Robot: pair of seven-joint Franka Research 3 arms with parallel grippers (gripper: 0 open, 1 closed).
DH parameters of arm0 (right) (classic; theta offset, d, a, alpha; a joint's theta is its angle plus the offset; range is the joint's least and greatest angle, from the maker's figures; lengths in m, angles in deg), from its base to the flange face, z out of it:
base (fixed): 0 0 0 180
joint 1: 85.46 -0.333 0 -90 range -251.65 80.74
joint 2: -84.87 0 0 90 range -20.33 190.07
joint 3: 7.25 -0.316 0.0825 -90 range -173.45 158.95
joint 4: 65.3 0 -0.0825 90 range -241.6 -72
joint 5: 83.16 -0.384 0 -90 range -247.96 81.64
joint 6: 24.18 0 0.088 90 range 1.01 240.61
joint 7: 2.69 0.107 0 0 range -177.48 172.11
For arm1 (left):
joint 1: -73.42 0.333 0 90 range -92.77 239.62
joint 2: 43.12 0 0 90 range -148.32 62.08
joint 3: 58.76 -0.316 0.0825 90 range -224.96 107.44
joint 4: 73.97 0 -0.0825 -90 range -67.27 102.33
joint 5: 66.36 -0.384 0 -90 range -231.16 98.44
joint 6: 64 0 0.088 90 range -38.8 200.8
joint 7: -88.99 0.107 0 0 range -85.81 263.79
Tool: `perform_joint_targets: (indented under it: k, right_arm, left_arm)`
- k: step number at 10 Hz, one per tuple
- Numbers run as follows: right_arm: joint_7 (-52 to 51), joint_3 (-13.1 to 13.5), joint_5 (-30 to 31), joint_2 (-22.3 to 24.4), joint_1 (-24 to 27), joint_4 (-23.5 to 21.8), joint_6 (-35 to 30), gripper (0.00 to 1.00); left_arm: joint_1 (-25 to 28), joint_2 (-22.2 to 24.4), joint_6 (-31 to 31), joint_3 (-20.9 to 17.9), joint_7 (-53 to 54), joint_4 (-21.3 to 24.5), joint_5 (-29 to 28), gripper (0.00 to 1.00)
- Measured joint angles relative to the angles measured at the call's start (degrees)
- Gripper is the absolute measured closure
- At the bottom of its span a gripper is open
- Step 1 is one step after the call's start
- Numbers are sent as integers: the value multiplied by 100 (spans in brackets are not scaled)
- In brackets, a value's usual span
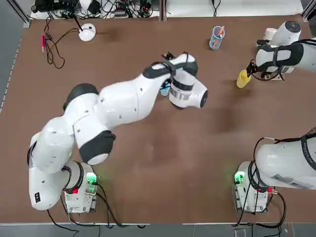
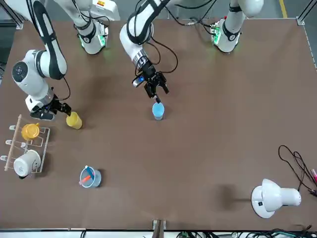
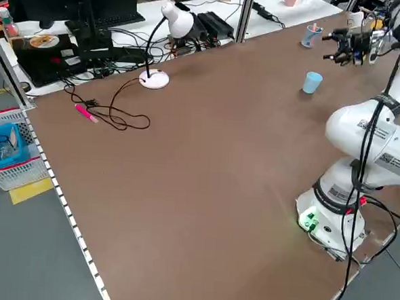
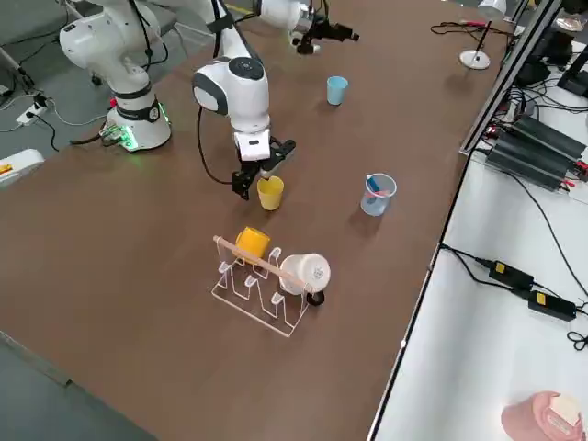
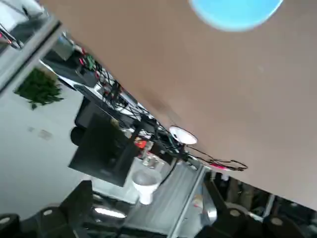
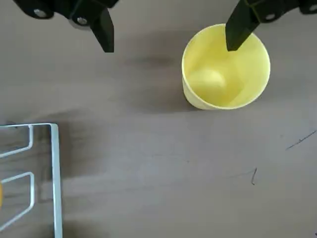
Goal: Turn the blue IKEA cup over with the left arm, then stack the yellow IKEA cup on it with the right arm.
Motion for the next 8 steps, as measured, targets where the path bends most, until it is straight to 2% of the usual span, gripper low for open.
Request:
perform_joint_targets:
  k: [2, 4, 6, 8]
  right_arm:
    - [-1, -2, 2, -90, -31, -4, 194, 1]
    - [-1, -3, 3, -176, -58, -5, 285, 1]
    - [-1, -3, 3, -270, -110, -6, 462, 1]
    - [0, 1, 3, -379, -124, -4, 626, 1]
  left_arm:
    - [578, 823, 237, -10, -37, 218, 482, 2]
    - [1279, 1601, 599, -20, -202, 404, 1219, 2]
    - [2132, 2354, 1290, -29, -315, 683, 2316, 2]
    - [2983, 2985, 1878, -33, -588, 1206, 3502, 2]
